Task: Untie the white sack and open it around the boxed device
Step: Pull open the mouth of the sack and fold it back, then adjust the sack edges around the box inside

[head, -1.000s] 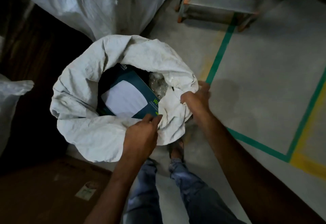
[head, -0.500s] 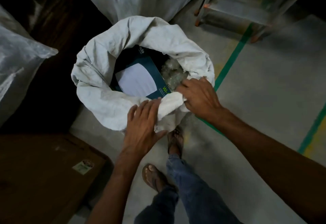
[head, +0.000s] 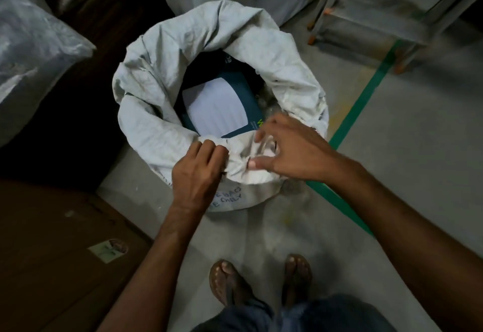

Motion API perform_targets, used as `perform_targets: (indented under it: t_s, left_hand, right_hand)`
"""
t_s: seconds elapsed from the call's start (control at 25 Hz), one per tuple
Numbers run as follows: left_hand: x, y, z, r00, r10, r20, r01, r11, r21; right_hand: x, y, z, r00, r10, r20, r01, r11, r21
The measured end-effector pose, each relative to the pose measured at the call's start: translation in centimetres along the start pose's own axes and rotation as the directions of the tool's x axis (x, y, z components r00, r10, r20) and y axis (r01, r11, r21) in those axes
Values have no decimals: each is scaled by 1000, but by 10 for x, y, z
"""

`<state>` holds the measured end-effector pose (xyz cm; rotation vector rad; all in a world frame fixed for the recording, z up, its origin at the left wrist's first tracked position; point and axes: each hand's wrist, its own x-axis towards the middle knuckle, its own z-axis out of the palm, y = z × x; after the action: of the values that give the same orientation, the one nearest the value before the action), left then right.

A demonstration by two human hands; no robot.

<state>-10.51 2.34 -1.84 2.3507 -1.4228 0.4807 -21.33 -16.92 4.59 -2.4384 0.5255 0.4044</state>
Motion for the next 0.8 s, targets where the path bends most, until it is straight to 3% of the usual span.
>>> perform_targets:
  t_s: [0.12,0.2,0.24,0.32,0.36,0.4,0.48,0.6,0.68,0.72,0.8]
  left_hand:
    - [-7,7,11,994,-101,-51,102,995,21]
    - [-10,4,13,979,-150,135,155,988,-28]
    - [-10,-2,12,938,-140,316,182,978,-105]
    - [0,-18,1,746,10,666,296,891,-344]
    - [8,-24,-8,690,87,718,373,808,-456]
    - [17,-29,-15,720,105,686,358,790,-497]
    - [37,-34,-15,846,97,524,62,958,-279]
    - [51,-20,2,794,74,604,-173,979,107]
    - [40,-4,20,846,112,521,-243,951,191]
    - [32,2,26,900,133,416,-233,951,201]
    - [9,9,31,965,121,232,-168,967,192]
  right_hand:
    - [33,2,10,975,-55,214,59,998,-12]
    - [37,5,21,956,-96,278,138,981,-138]
    - [36,10,27,971,-150,187,196,947,-255]
    - [32,20,31,951,-303,-54,244,848,-471]
    - [28,24,32,923,-366,-122,247,803,-542]
    - [25,31,31,885,-431,-176,259,769,-584]
    - [17,46,32,803,-547,-237,277,694,-664]
    - [11,71,50,642,-674,-366,196,606,-771]
    - [8,82,66,572,-681,-458,156,638,-754]
    - [4,83,72,606,-654,-453,149,652,-743]
    - [-8,78,71,783,-508,-360,237,777,-583]
